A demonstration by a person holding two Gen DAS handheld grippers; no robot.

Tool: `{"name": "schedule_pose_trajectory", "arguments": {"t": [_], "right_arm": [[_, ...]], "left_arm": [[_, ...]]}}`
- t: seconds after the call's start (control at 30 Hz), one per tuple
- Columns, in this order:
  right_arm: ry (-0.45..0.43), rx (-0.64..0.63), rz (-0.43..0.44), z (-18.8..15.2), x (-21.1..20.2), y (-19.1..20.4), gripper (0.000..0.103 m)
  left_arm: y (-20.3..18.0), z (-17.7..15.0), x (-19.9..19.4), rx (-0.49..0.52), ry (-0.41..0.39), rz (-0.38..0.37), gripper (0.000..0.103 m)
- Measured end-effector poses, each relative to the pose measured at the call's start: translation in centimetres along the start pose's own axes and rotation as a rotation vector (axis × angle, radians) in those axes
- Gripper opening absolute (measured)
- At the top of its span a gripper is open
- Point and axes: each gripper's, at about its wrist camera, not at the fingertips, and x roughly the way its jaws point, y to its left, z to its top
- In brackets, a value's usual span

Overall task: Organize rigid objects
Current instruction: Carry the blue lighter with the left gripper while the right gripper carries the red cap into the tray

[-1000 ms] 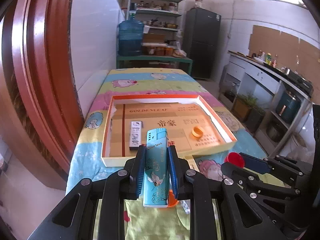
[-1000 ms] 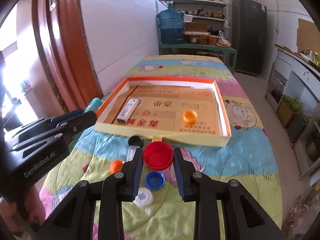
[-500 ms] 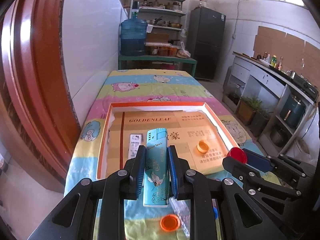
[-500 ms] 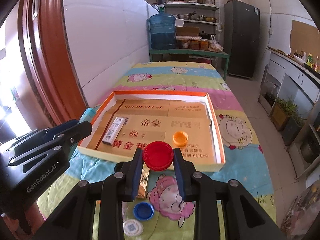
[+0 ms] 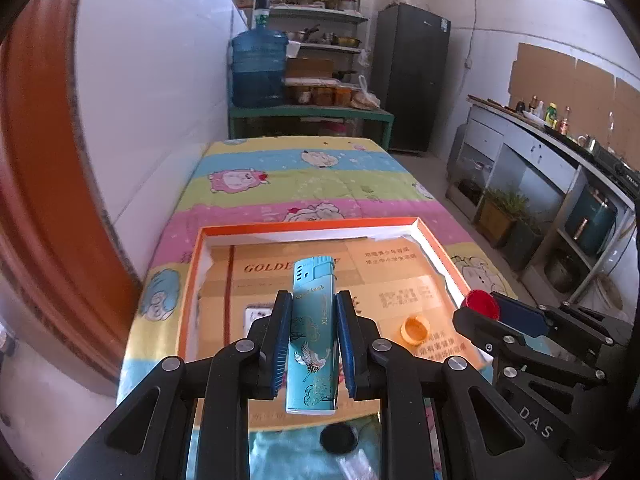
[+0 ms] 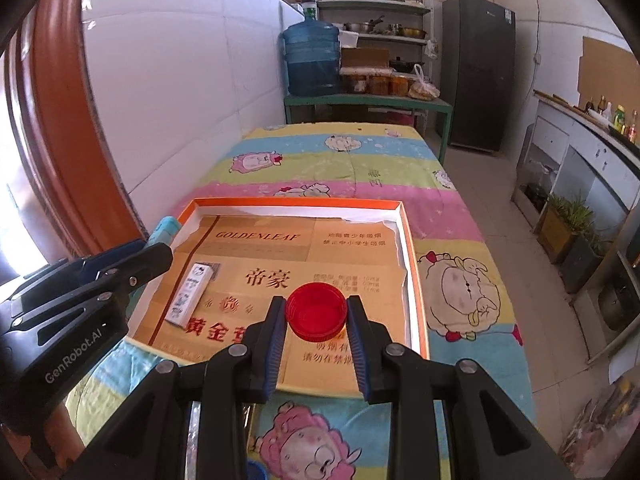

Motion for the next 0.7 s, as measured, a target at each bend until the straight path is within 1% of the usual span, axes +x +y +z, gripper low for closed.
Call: {"name": "schedule_pose_trajectory", "arguments": {"t": [0.2, 0.37, 0.57, 0.7], "right_arm": [[0.04, 0.001, 0.011, 1.7, 2.4, -1.4, 0.03], [0.071, -0.003, 0.006, 2.7, 4.5, -2.1, 0.03], [0.104, 0.009, 0.019, 3.5, 6.2, -2.7, 0.03], [0.121, 0.014, 0.02, 3.7, 7.2, -3.0, 0.03]], "left_arm": [[0.1, 1.5, 3.0, -0.018, 0.053, -0.023, 0.023], [0.0, 2.3, 5.6, -0.019, 0.1, -0.02, 0.023], [0.0, 2.2, 8.3, -0.034, 0.163, -0.025, 0.023], [-0.1, 2.1, 9.4, -0.037, 0.185, -0.029, 0.023]]}}
